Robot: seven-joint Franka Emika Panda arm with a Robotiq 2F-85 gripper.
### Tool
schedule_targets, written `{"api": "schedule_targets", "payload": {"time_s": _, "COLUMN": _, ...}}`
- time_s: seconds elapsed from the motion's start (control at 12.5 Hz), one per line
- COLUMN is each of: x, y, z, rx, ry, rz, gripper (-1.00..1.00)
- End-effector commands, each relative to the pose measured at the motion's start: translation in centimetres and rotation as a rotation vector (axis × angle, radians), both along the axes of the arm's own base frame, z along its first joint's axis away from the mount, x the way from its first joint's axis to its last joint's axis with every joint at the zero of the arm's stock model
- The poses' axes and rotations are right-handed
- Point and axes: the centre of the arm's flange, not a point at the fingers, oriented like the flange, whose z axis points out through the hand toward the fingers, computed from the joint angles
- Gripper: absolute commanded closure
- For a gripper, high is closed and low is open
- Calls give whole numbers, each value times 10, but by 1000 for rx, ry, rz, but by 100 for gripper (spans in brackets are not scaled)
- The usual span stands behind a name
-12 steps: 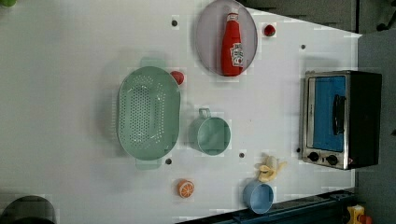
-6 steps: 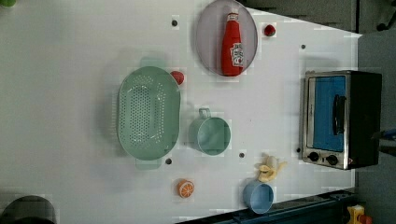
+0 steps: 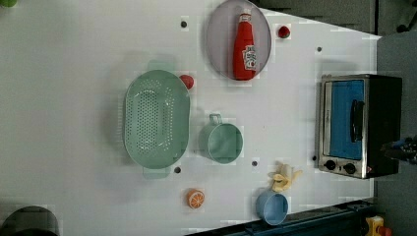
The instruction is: Flap open oven.
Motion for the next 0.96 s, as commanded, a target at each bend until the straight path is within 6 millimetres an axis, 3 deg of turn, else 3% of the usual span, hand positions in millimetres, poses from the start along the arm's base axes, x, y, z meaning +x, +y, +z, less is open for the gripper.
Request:
{"api": "schedule_targets", "payload": {"time_s": 0.08, "x": -7, "y": -56, "z": -21, "rx": 24, "ry": -17, "rz": 192, "gripper": 65}}
{"api": "schedule_targets", "payload": {"time_s": 0.56, "x": -2, "y": -144, "z": -67, "rx": -53, "ry": -63, "rz": 585, "gripper": 65}}
{"api": "schedule_targets", "payload": {"time_s": 0.96, "x": 11, "y": -197, "z": -124, "rx": -110, "ry": -75, "rz": 770, "gripper": 65}}
